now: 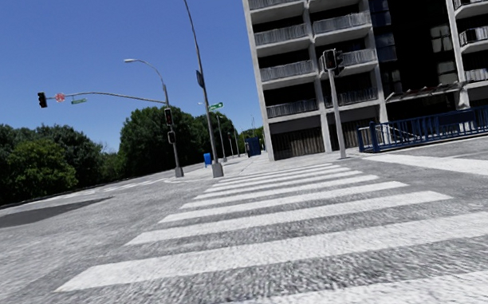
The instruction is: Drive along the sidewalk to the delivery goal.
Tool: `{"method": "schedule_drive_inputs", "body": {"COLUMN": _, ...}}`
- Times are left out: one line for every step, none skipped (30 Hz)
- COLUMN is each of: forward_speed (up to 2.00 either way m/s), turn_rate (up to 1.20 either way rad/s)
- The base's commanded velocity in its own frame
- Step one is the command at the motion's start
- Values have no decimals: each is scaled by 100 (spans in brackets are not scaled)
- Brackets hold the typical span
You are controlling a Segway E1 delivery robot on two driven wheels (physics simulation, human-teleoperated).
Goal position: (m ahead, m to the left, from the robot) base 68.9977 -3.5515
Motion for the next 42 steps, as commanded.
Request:
{"method": "schedule_drive_inputs", "body": {"forward_speed": 200, "turn_rate": 0}}
{"method": "schedule_drive_inputs", "body": {"forward_speed": 200, "turn_rate": 0}}
{"method": "schedule_drive_inputs", "body": {"forward_speed": 200, "turn_rate": 0}}
{"method": "schedule_drive_inputs", "body": {"forward_speed": 200, "turn_rate": 0}}
{"method": "schedule_drive_inputs", "body": {"forward_speed": 200, "turn_rate": 0}}
{"method": "schedule_drive_inputs", "body": {"forward_speed": 200, "turn_rate": 0}}
{"method": "schedule_drive_inputs", "body": {"forward_speed": 200, "turn_rate": 0}}
{"method": "schedule_drive_inputs", "body": {"forward_speed": 200, "turn_rate": 0}}
{"method": "schedule_drive_inputs", "body": {"forward_speed": 200, "turn_rate": 0}}
{"method": "schedule_drive_inputs", "body": {"forward_speed": 200, "turn_rate": 0}}
{"method": "schedule_drive_inputs", "body": {"forward_speed": 200, "turn_rate": 0}}
{"method": "schedule_drive_inputs", "body": {"forward_speed": 200, "turn_rate": 0}}
{"method": "schedule_drive_inputs", "body": {"forward_speed": 200, "turn_rate": 0}}
{"method": "schedule_drive_inputs", "body": {"forward_speed": 200, "turn_rate": 0}}
{"method": "schedule_drive_inputs", "body": {"forward_speed": 200, "turn_rate": 0}}
{"method": "schedule_drive_inputs", "body": {"forward_speed": 200, "turn_rate": 0}}
{"method": "schedule_drive_inputs", "body": {"forward_speed": 200, "turn_rate": 0}}
{"method": "schedule_drive_inputs", "body": {"forward_speed": 200, "turn_rate": 0}}
{"method": "schedule_drive_inputs", "body": {"forward_speed": 200, "turn_rate": 0}}
{"method": "schedule_drive_inputs", "body": {"forward_speed": 200, "turn_rate": 0}}
{"method": "schedule_drive_inputs", "body": {"forward_speed": 200, "turn_rate": 0}}
{"method": "schedule_drive_inputs", "body": {"forward_speed": 200, "turn_rate": 0}}
{"method": "schedule_drive_inputs", "body": {"forward_speed": 200, "turn_rate": 0}}
{"method": "schedule_drive_inputs", "body": {"forward_speed": 200, "turn_rate": 0}}
{"method": "schedule_drive_inputs", "body": {"forward_speed": 200, "turn_rate": 0}}
{"method": "schedule_drive_inputs", "body": {"forward_speed": 200, "turn_rate": 0}}
{"method": "schedule_drive_inputs", "body": {"forward_speed": 200, "turn_rate": 0}}
{"method": "schedule_drive_inputs", "body": {"forward_speed": 200, "turn_rate": 0}}
{"method": "schedule_drive_inputs", "body": {"forward_speed": 200, "turn_rate": 0}}
{"method": "schedule_drive_inputs", "body": {"forward_speed": 200, "turn_rate": 0}}
{"method": "schedule_drive_inputs", "body": {"forward_speed": 200, "turn_rate": 0}}
{"method": "schedule_drive_inputs", "body": {"forward_speed": 200, "turn_rate": 0}}
{"method": "schedule_drive_inputs", "body": {"forward_speed": 200, "turn_rate": 0}}
{"method": "schedule_drive_inputs", "body": {"forward_speed": 200, "turn_rate": 0}}
{"method": "schedule_drive_inputs", "body": {"forward_speed": 200, "turn_rate": 0}}
{"method": "schedule_drive_inputs", "body": {"forward_speed": 200, "turn_rate": 0}}
{"method": "schedule_drive_inputs", "body": {"forward_speed": 200, "turn_rate": 0}}
{"method": "schedule_drive_inputs", "body": {"forward_speed": 200, "turn_rate": 0}}
{"method": "schedule_drive_inputs", "body": {"forward_speed": 200, "turn_rate": 0}}
{"method": "schedule_drive_inputs", "body": {"forward_speed": 200, "turn_rate": 0}}
{"method": "schedule_drive_inputs", "body": {"forward_speed": 200, "turn_rate": 0}}
{"method": "schedule_drive_inputs", "body": {"forward_speed": 200, "turn_rate": 0}}
